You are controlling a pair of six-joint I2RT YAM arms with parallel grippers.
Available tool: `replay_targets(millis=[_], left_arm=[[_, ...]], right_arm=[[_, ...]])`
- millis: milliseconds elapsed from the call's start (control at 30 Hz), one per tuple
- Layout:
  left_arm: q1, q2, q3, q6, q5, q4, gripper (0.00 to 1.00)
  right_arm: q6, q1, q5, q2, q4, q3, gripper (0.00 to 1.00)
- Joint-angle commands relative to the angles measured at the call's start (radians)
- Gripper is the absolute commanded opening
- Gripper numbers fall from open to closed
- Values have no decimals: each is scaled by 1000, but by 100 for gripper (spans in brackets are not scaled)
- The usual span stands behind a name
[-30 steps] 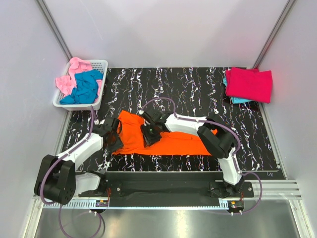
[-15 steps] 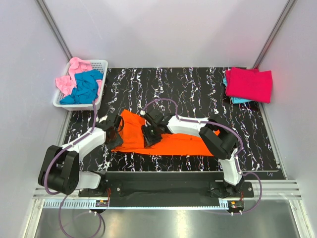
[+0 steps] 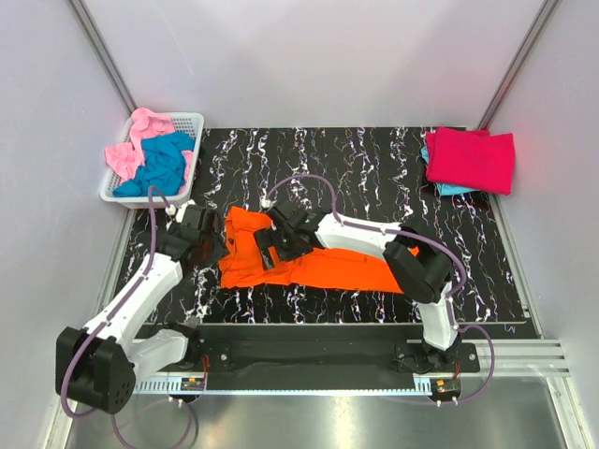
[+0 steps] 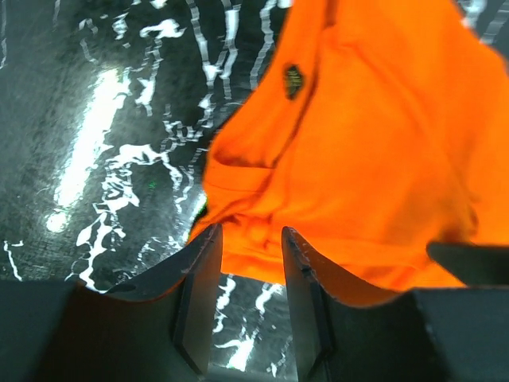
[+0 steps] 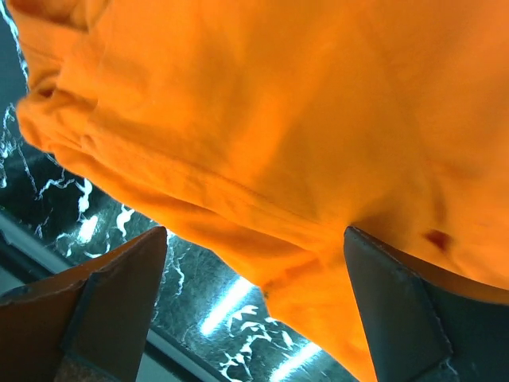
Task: Fold and stack the t-shirts
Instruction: Fold the tshirt
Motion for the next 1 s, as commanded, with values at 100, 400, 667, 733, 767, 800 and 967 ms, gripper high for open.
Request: replay_targets(millis=[100,400,667,733,767,800,967], left_arm=[[-18,19,88,47,96,-8,41],[-98,246,174,39,194,133,40],[-127,411,225,16,188,182,40],[-132,461,229,13,170,180,40],[-135,494,232,11,150,168,39],[-136,510,232,13,150,168,39],[-142,574,234,21,101,143,38]], right_arm=[[-93,-2,268,-141,-97,44,100],[-95,-121,466,-271,-174,-87,100],[-100,-321,382,-391,-154,-266,100],[-101,-338,368,-393,-145,-283,100],[-100,-351,351,-391,-133,-300,100],[-100,-356,339,-391,-125,-309,100],[-80,-387,262,-373,-76,-361,100]])
